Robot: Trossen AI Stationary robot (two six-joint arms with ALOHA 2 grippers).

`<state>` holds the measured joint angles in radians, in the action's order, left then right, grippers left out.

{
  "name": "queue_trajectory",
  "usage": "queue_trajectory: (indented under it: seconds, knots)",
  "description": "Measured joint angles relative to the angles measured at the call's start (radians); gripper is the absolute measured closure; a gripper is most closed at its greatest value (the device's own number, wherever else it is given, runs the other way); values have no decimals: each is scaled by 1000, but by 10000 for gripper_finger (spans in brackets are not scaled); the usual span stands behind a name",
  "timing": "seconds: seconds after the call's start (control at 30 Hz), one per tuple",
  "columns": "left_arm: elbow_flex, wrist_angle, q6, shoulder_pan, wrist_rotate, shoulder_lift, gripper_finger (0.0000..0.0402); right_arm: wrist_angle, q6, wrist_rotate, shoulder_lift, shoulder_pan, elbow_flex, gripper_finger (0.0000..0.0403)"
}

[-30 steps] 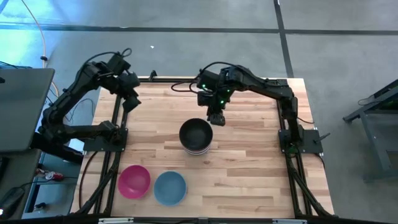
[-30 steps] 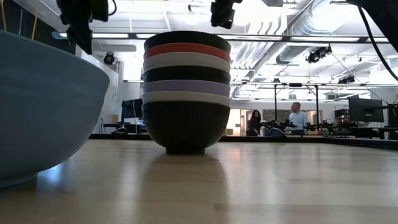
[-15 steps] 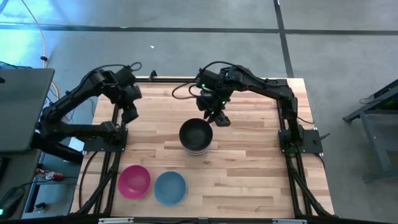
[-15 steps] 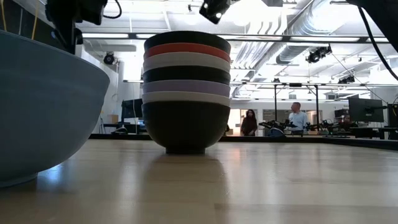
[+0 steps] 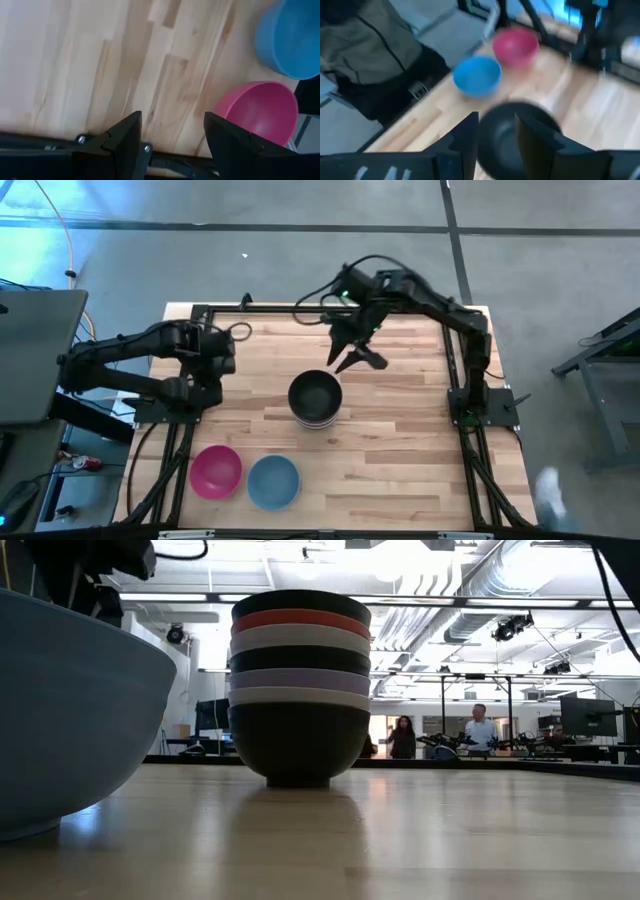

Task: Nest bowls inside each other
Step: Stack the pink bowl on top of the black bowl

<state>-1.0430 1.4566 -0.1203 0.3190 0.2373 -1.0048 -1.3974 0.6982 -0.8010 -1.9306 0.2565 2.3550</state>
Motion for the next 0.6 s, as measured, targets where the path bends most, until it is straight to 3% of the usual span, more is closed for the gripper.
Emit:
queue_trajectory:
  seconds: [0.13, 0.6]
  knots:
    - [0, -42, -57, -106, -25, -3, 198, 36, 41, -74, 60, 14, 0, 284]
    - [0, -130, -291, -491, -175, -101, 198, 244, 36, -90, 188, 31, 0, 284]
